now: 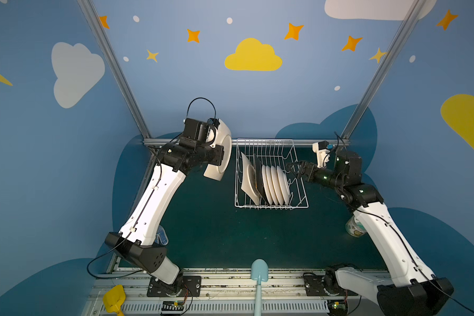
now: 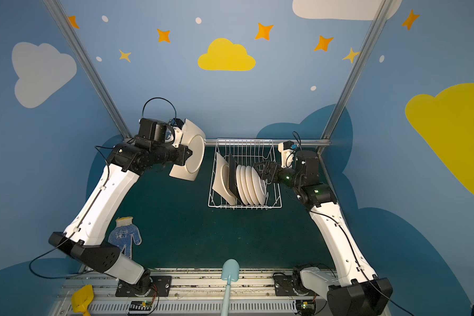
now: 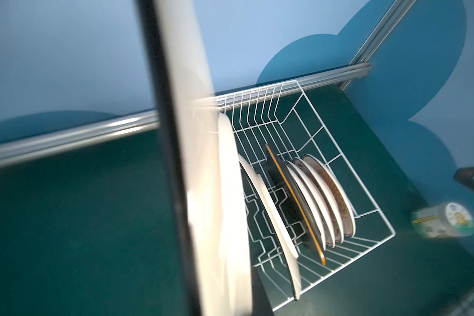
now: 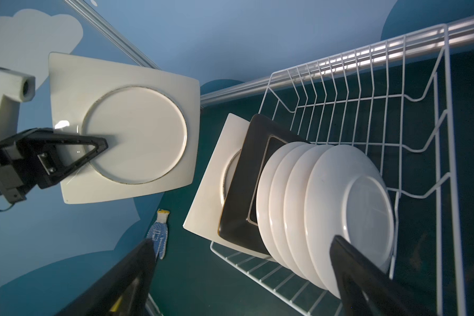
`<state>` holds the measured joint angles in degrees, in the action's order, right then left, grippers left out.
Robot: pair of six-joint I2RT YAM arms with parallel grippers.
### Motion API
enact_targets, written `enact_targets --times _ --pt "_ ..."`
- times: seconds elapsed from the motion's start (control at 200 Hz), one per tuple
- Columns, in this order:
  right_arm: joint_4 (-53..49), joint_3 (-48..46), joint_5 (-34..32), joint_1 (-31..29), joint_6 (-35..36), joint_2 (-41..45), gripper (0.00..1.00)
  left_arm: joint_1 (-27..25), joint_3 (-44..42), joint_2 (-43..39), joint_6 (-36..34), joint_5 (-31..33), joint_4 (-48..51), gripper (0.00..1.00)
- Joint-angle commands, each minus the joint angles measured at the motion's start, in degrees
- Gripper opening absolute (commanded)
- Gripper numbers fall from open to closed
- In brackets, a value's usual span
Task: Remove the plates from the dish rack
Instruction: 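Lift the square cream plate up out of the rack with the left gripper, then hold the plate up with the left gripper while the right gripper grasps its edge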
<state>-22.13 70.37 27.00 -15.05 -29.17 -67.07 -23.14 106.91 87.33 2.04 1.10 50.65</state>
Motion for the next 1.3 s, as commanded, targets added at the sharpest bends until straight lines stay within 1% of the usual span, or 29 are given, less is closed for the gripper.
enact_targets --times 0.0,0.125,0.215,0.32,0.421,0.496,0.526,0.576,0.646,0.736,0.816,0.881,1.011,1.101,1.181,1.297 --pt "-1.3 4.0 -1.2 -1.0 -6.8 -1.9 0.99 -2.8 -6.5 -6.4 -13.2 9.7 -20.8 0.03" --pt "-0.7 5.6 -1.8 -2.1 -10.0 -3.0 0.99 -4.2 -18.0 -12.0 -21.7 12.3 -35.5 0.03" --pt "0.1 6.8 -2.1 -2.7 -12.3 -4.0 0.99 -4.5 -22.6 -14.2 -27.2 12.2 -41.6 0.03" --pt "-2.0 10.4 -1.6 -2.9 -14.4 -6.5 0.99 -5.0 -27.6 -15.9 -33.8 13.2 -49.5 0.03" --pt "-3.2 13.9 0.0 -3.1 -15.4 -8.9 0.99 -5.2 -31.7 -17.2 -40.4 10.9 -54.2 0.03" --pt "-3.8 16.3 0.4 -3.6 -16.2 -10.6 0.89 -5.3 -33.7 -17.5 -44.4 9.1 -55.6 0.03" --pt "-4.1 17.4 0.5 -3.8 -16.3 -11.4 0.88 -5.2 -34.4 -17.6 -46.1 8.1 -55.6 0.03" --pt "-4.6 19.1 0.5 -4.3 -16.3 -12.8 0.88 -5.3 -35.8 -18.0 -48.5 6.8 -56.8 0.03" --pt "-4.7 21.3 0.6 -4.9 -16.9 -14.6 0.91 -5.5 -37.6 -18.1 -49.7 6.4 -59.7 0.03" --pt "-4.6 24.2 1.3 -5.9 -18.2 -17.2 0.92 -6.2 -38.8 -18.5 -50.6 5.1 -61.6 0.03" --pt "-5.7 27.0 0.3 -7.1 -18.3 -19.1 0.92 -7.1 -40.7 -19.0 -54.3 3.0 -63.9 0.03" --pt "-7.1 29.0 -0.5 -7.9 -18.5 -20.5 0.92 -8.0 -42.1 -18.9 -57.5 2.9 -66.0 0.03" --pt "-7.9 31.0 -0.3 -9.5 -20.1 -22.9 0.90 -9.4 -43.2 -18.0 -61.0 3.5 -67.8 0.03" --pt "-9.0 32.2 0.3 -10.5 -20.5 -24.8 0.87 -10.0 -44.1 -17.8 -63.8 3.0 -69.4 0.03" --pt "-11.1 33.4 0.1 -11.3 -21.1 -26.0 0.83 -10.1 -43.9 -17.5 -64.2 3.3 -69.3 0.03" --pt "-10.7 32.6 -0.9 -12.4 -22.3 -26.2 0.82 -10.3 -44.7 -17.9 -64.5 4.1 -70.4 0.03"
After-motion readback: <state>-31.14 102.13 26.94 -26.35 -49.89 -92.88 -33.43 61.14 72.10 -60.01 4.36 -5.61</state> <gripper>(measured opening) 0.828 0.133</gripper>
